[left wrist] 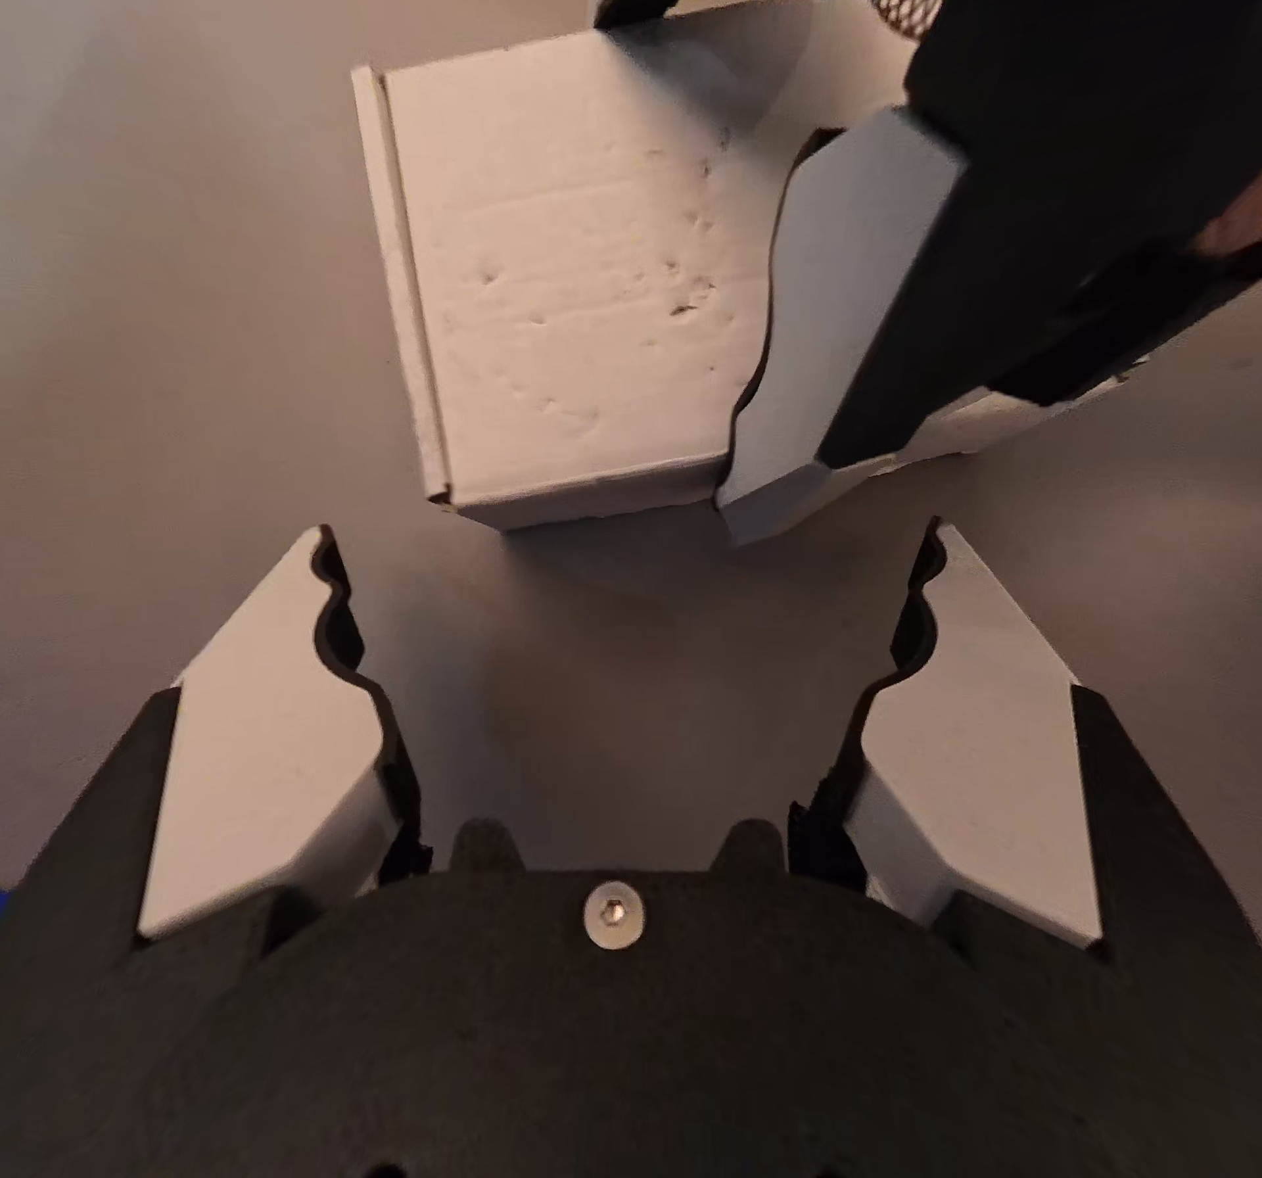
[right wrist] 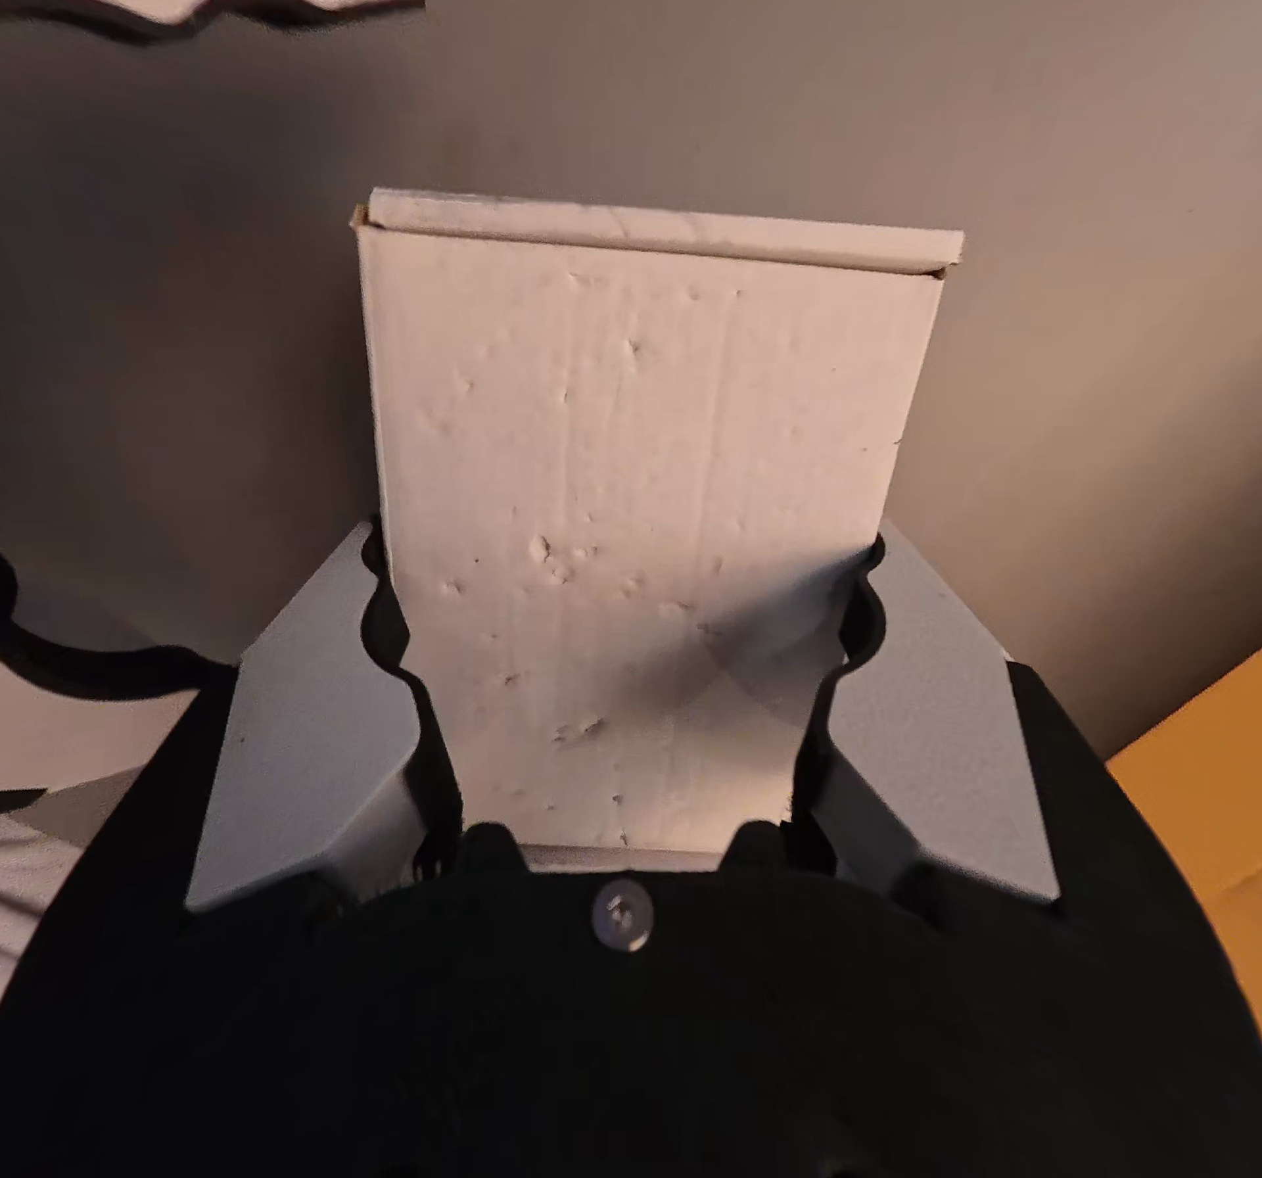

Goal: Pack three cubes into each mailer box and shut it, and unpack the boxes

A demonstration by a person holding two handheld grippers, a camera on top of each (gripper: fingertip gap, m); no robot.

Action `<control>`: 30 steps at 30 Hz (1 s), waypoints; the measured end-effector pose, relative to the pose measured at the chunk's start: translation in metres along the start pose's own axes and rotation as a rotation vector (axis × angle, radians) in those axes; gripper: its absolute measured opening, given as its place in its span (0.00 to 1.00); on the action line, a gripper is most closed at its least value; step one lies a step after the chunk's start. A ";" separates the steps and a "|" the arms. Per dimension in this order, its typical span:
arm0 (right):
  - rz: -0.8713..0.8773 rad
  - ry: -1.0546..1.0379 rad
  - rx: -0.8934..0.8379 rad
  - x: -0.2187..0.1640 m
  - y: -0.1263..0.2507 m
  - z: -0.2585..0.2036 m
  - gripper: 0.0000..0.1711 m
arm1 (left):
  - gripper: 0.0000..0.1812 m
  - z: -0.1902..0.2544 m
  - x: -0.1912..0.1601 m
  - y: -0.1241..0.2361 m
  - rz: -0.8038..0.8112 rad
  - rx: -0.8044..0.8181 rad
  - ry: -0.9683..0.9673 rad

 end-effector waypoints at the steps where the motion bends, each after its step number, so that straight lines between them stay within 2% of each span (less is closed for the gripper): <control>1: -0.013 0.016 0.006 0.000 0.000 0.000 0.76 | 0.85 -0.002 0.002 0.002 0.019 0.016 -0.005; 9: -0.112 0.082 0.001 0.000 0.008 0.015 0.76 | 0.78 -0.005 0.018 0.026 0.187 0.012 0.016; 18: -0.143 0.127 -0.007 0.007 0.043 0.037 0.76 | 0.79 -0.010 0.015 0.023 0.177 0.012 0.035; 21: -0.135 0.138 0.005 0.011 0.068 0.050 0.76 | 0.79 -0.012 0.014 0.023 0.179 0.011 0.042; 25: -0.094 0.163 0.024 0.012 0.122 0.081 0.75 | 0.79 -0.013 0.013 0.021 0.174 0.003 0.052; 30: -0.138 0.135 -0.001 -0.028 0.181 0.148 0.75 | 0.79 -0.017 0.009 0.017 0.147 0.016 0.062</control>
Point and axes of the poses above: each gripper's, where its closed fingertips meet, y back along the fingers, x out of its top, z = x × y across the jaws, the point moved 6 cm from there along y, back along the fingers, and after that the axes turned 8 degrees about y, right-handed, at the moved point
